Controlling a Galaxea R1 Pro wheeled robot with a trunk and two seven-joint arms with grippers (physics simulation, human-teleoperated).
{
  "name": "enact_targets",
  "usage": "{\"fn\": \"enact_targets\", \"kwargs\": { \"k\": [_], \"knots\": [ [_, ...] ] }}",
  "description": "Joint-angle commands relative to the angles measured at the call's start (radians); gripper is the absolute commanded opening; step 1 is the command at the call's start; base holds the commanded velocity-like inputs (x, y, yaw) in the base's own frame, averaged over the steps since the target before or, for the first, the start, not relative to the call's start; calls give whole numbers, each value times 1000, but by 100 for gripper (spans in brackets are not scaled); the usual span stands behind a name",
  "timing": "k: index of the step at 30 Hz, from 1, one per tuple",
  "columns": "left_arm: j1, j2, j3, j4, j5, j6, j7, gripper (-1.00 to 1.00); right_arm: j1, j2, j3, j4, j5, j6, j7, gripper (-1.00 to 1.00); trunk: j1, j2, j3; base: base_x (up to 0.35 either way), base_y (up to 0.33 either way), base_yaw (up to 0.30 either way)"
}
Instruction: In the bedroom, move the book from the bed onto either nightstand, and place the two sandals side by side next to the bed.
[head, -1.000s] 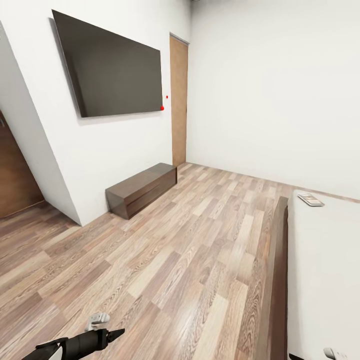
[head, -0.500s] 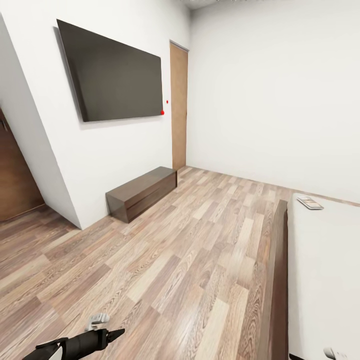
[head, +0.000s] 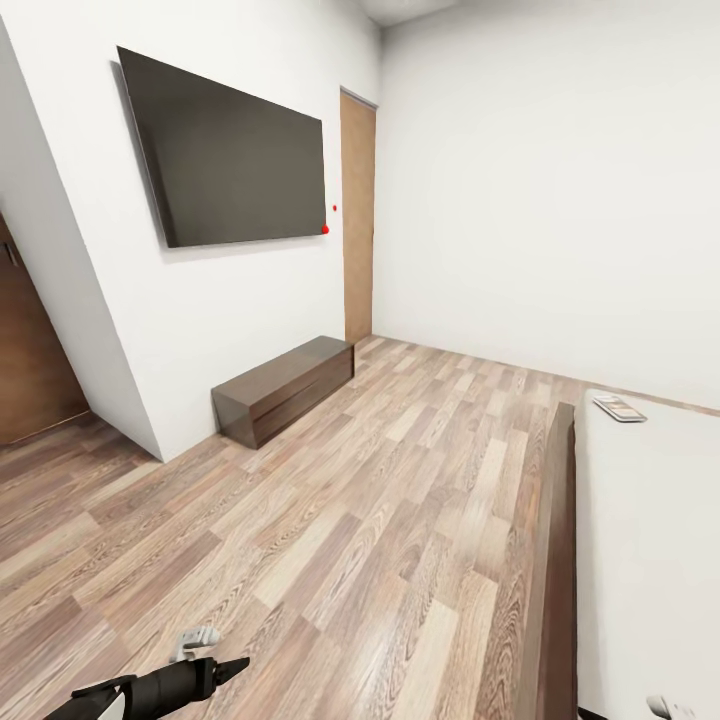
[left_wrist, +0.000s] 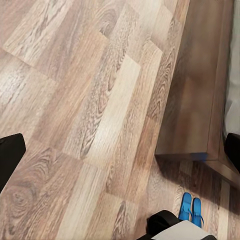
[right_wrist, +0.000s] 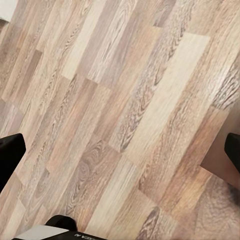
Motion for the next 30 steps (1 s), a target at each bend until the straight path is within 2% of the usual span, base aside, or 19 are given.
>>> {"fn": "enact_targets", "kwargs": {
  "k": [1, 6, 19, 30],
  "knots": [
    [0, 0, 4, 0, 3, 9, -4, 100, -1, 0, -6, 0, 2, 9, 5, 100, 0, -1, -1, 0, 0, 0],
    [0, 0, 4, 0, 3, 9, -4, 100, -1, 0, -6, 0, 2, 9, 5, 100, -8, 13, 5, 0, 0, 0],
    [0, 0, 5, 0, 3, 8, -5, 100, -1, 0, -6, 0, 2, 9, 5, 100, -8, 13, 5, 6, 0, 0],
    [0, 0, 5, 0, 3, 9, -4, 100, -1, 0, -6, 0, 3, 9, 5, 100, -8, 13, 5, 285, 0, 0]
  ]
}}
